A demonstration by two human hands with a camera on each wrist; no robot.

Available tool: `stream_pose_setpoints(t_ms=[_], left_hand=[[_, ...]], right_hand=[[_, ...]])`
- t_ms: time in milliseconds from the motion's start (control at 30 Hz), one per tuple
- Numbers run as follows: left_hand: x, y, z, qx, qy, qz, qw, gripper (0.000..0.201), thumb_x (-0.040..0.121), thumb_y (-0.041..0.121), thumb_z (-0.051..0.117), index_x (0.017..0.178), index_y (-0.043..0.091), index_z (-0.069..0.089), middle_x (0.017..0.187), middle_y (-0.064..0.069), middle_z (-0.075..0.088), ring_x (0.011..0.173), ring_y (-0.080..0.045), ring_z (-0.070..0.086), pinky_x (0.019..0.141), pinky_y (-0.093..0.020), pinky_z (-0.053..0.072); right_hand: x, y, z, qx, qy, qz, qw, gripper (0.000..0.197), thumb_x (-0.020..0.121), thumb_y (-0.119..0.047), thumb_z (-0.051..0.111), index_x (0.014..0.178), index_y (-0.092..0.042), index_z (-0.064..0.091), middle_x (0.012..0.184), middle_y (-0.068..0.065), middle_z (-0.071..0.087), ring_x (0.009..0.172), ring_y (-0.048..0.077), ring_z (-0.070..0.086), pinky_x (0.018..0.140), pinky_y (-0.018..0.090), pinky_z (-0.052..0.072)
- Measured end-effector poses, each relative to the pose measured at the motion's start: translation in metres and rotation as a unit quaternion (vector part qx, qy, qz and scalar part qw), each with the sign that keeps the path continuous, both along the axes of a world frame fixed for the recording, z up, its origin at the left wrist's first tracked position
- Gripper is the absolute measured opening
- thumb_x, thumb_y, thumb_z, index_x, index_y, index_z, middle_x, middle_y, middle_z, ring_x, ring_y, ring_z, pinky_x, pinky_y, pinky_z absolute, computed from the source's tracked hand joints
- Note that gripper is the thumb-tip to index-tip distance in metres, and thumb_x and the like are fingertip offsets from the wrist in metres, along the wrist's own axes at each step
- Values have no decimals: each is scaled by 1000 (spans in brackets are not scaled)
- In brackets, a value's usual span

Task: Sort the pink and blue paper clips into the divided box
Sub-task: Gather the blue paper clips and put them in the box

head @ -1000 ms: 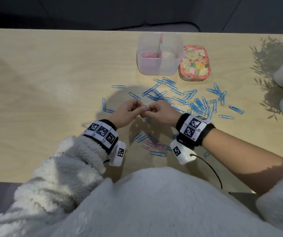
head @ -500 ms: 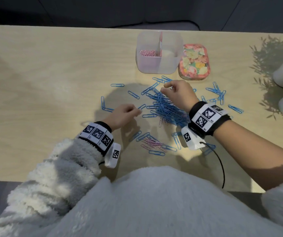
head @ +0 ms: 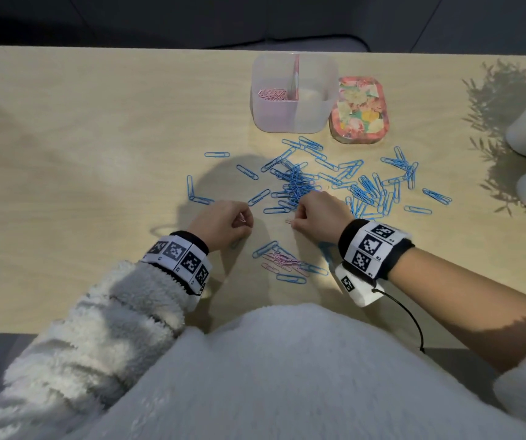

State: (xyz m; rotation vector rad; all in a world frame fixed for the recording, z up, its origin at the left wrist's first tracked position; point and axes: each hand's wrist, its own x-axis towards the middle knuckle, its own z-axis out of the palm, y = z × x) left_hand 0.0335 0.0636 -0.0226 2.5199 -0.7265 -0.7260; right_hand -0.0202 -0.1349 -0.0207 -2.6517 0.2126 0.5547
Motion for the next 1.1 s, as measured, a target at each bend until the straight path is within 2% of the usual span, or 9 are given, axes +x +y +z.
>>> stream_pose_setpoints(t_ms=[100, 200, 367, 500, 667, 733, 867, 967, 1100], left_hand=[[-6, -4, 3, -20, 0, -7, 1000, 12, 81, 27, 66, 86, 16, 64, 65, 10, 50, 61, -6, 48, 63, -25, 37], [-14, -7, 0, -3, 39, -42, 998, 18, 73, 31, 74, 80, 21, 62, 67, 14, 51, 63, -4, 49, 64, -27, 40], [-6, -2, 0, -9, 20, -11, 1000, 13, 78, 22, 69, 89, 17, 63, 73, 2, 55, 72, -15, 51, 62, -27, 37], [-7, -10, 3, -27, -6, -50, 998, 10, 84, 27, 64, 89, 19, 64, 64, 6, 50, 65, -16, 49, 64, -29, 38], [-12, -34, -1, 13, 2, -103, 995, 13, 78, 31, 68, 84, 20, 64, 63, 12, 46, 71, -15, 50, 66, -28, 39], [-9, -36, -3, 16, -2, -88, 996, 11, 79, 28, 66, 85, 19, 64, 63, 12, 46, 73, -17, 51, 67, -28, 39], [-2, -29, -2, 7, -45, -32, 998, 9, 86, 23, 58, 92, 17, 62, 69, 7, 50, 75, -19, 51, 69, -32, 41], [-9, -22, 2, -12, -33, -63, 997, 11, 86, 27, 60, 92, 18, 62, 61, 11, 45, 69, -17, 48, 68, -33, 42], [-22, -13, 3, -4, 22, -122, 992, 37, 72, 37, 75, 101, 20, 61, 76, 6, 51, 74, -15, 48, 68, -27, 38]], right_hand=[[-2, -8, 2, 83, 5, 18, 996, 13, 81, -16, 60, 68, -13, 59, 69, 1, 63, 64, 14, 53, 62, 24, 37], [-4, -17, 7, 194, 8, -15, 981, 11, 80, -9, 62, 70, -8, 57, 55, -7, 48, 45, -1, 43, 49, 10, 33], [-12, -35, 13, 257, 32, -20, 966, 17, 80, -3, 64, 70, -13, 56, 56, -6, 48, 39, -2, 42, 44, 10, 33], [-20, -41, 6, 348, 74, -68, 932, 20, 87, 3, 54, 101, -11, 59, 55, -3, 50, 37, 4, 39, 39, 17, 32], [-27, -35, 4, 437, 119, -200, 869, 30, 85, 3, 32, 65, -4, 52, 43, 5, 37, 28, 10, 25, 37, 13, 15], [-33, -35, 3, 424, 121, -194, 877, 31, 89, -6, 40, 58, -7, 45, 41, 5, 35, 29, 11, 24, 37, 14, 14], [-44, -34, -1, 207, 56, 37, 976, 39, 82, -26, 68, 54, -19, 42, 48, -6, 37, 42, 6, 31, 45, 17, 26], [-53, -32, -4, 85, 46, 108, 989, 32, 74, -29, 71, 58, -24, 45, 55, -12, 48, 58, 10, 45, 51, 18, 30], [-53, -42, 2, 20, -7, 66, 998, 12, 79, -32, 66, 80, -24, 58, 72, -8, 54, 81, 22, 58, 61, 26, 31]])
